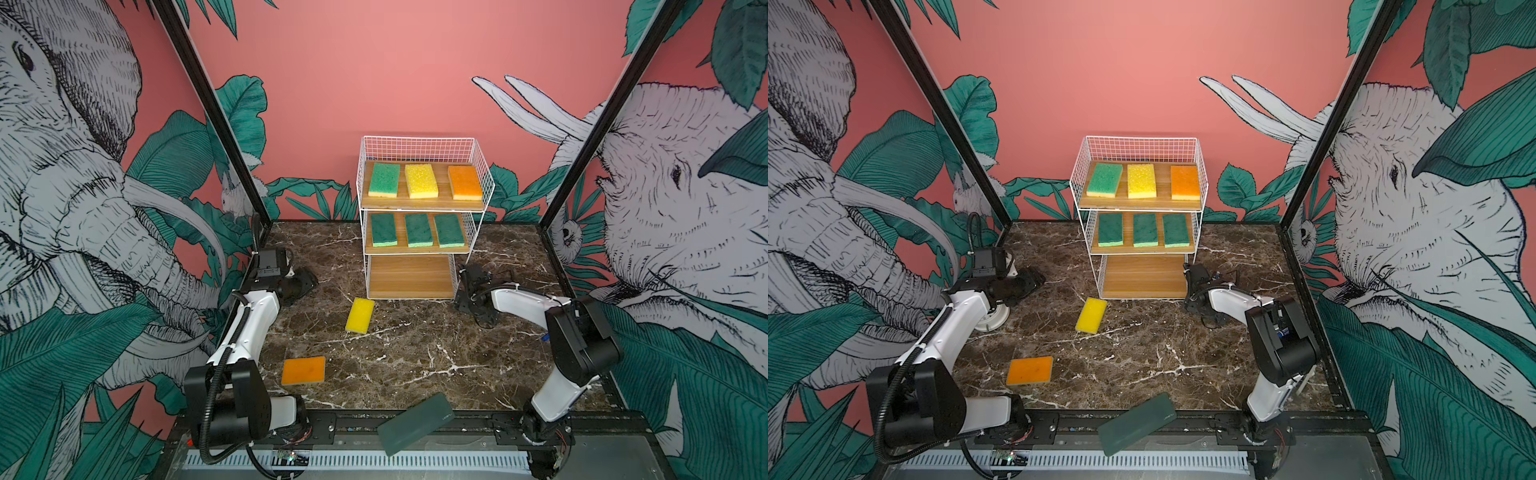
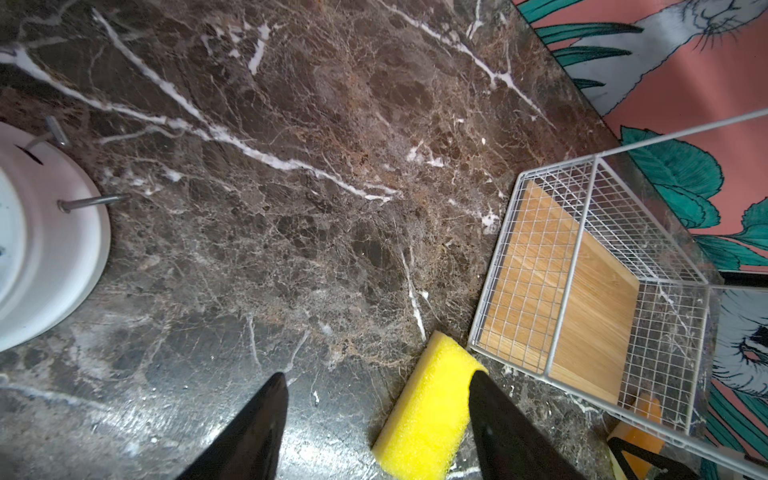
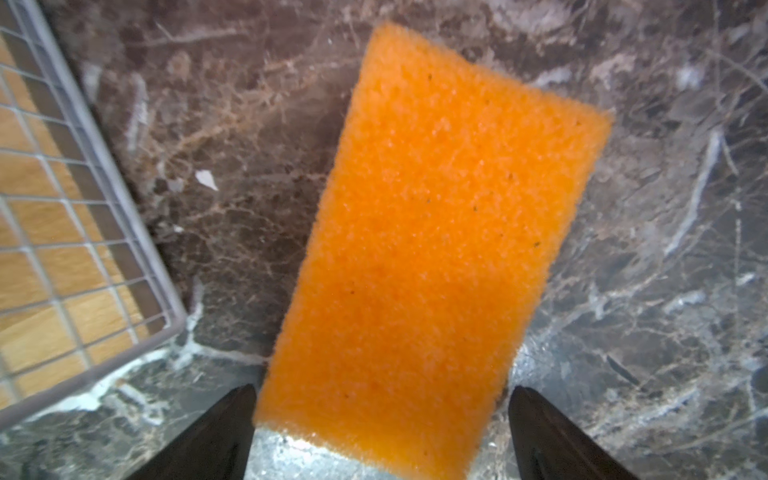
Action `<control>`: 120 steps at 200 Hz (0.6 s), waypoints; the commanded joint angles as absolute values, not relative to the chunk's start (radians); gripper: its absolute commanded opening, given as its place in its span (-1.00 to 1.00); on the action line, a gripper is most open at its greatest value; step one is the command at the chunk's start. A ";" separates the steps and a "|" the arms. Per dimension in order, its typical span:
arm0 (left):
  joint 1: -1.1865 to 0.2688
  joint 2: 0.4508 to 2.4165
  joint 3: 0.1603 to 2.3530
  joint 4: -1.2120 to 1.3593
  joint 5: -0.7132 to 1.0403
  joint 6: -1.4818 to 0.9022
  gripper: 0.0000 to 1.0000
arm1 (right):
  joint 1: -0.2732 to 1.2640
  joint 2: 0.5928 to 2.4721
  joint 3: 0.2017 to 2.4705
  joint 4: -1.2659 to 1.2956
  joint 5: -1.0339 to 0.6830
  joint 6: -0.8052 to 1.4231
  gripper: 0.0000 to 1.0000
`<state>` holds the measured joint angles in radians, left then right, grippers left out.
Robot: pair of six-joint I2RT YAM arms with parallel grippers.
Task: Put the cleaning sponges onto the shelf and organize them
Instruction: 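Lower the right gripper and grasp the orange sponge on the table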
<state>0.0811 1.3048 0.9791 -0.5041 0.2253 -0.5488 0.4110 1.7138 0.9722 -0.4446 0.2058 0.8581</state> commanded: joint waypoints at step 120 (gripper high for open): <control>0.084 1.220 0.979 -0.544 0.199 -0.550 0.40 | 0.367 1.592 0.854 -0.408 0.278 0.753 0.79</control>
